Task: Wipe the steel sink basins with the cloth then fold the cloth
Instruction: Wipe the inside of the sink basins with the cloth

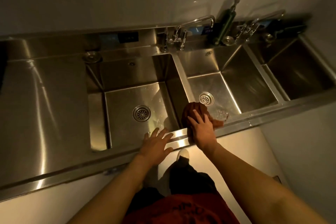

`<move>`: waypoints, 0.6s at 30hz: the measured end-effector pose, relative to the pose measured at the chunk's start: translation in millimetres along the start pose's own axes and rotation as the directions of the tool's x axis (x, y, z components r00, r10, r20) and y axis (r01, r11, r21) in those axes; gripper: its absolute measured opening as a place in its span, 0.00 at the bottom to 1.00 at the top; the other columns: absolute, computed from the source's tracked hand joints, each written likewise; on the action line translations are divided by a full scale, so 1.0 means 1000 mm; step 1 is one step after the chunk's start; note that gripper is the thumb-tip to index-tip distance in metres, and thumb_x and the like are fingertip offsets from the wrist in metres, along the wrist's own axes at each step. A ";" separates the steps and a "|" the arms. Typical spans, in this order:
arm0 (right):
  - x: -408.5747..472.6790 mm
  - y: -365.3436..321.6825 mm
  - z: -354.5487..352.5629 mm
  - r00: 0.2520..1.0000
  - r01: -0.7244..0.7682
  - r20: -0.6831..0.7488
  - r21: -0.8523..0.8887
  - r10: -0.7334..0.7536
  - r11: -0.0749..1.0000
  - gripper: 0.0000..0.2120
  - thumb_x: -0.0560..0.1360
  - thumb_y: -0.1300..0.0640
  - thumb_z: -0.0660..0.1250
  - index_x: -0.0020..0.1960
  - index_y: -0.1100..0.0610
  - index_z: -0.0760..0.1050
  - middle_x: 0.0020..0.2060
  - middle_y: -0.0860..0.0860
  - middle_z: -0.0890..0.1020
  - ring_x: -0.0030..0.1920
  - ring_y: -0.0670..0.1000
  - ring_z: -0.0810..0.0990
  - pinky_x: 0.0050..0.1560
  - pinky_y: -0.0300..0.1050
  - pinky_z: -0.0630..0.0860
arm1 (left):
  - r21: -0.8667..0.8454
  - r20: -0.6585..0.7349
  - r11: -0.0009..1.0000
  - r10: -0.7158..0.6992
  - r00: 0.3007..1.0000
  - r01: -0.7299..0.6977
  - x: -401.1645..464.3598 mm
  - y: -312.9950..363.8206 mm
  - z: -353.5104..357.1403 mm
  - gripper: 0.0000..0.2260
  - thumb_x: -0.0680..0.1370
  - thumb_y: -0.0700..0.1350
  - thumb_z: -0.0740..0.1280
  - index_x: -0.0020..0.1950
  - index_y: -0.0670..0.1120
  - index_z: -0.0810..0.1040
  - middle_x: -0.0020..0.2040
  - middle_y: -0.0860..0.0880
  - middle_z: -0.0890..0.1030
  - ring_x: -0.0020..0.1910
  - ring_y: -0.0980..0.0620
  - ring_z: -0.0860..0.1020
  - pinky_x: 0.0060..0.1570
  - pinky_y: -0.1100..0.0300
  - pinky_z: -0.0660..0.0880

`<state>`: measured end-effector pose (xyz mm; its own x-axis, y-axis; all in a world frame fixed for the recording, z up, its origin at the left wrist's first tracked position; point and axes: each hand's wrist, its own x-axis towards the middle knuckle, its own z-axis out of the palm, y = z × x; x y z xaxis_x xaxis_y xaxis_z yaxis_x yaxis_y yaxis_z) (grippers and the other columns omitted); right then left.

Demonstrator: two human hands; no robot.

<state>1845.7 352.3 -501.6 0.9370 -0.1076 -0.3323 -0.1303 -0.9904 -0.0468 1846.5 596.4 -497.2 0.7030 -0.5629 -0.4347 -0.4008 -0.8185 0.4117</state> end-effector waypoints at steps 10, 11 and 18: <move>0.015 -0.102 -0.002 0.986 0.167 -0.067 0.341 -0.153 0.925 0.30 0.80 0.65 0.63 0.78 0.47 0.65 0.80 0.49 0.61 0.74 0.59 0.63 0.76 0.54 0.64 | -0.075 -0.136 0.982 -0.183 0.974 0.174 -0.035 -0.065 -0.036 0.27 0.84 0.59 0.58 0.83 0.58 0.56 0.85 0.51 0.55 0.83 0.43 0.52 0.79 0.37 0.53; 0.022 -0.117 -0.002 0.981 0.192 -0.084 0.392 -0.173 0.900 0.29 0.80 0.65 0.63 0.78 0.47 0.66 0.80 0.49 0.61 0.75 0.58 0.63 0.76 0.53 0.64 | -0.075 -0.162 0.976 -0.212 0.964 0.202 -0.038 -0.076 -0.041 0.28 0.84 0.58 0.58 0.83 0.56 0.56 0.85 0.50 0.56 0.83 0.43 0.53 0.79 0.38 0.53; 0.076 -0.203 0.011 0.936 0.350 -0.207 0.609 -0.284 0.712 0.22 0.83 0.61 0.61 0.76 0.49 0.71 0.78 0.53 0.65 0.75 0.60 0.64 0.77 0.53 0.62 | -0.014 -0.282 0.916 -0.388 0.877 0.400 -0.059 -0.165 -0.073 0.30 0.81 0.60 0.54 0.82 0.53 0.60 0.82 0.47 0.61 0.81 0.42 0.59 0.74 0.34 0.63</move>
<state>1939.4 546.3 -527.8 0.9814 0.1622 -0.1031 0.0380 -0.6894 -0.7233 1913.8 772.8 -480.6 0.9382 -0.1441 -0.3147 -0.0776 -0.9736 0.2145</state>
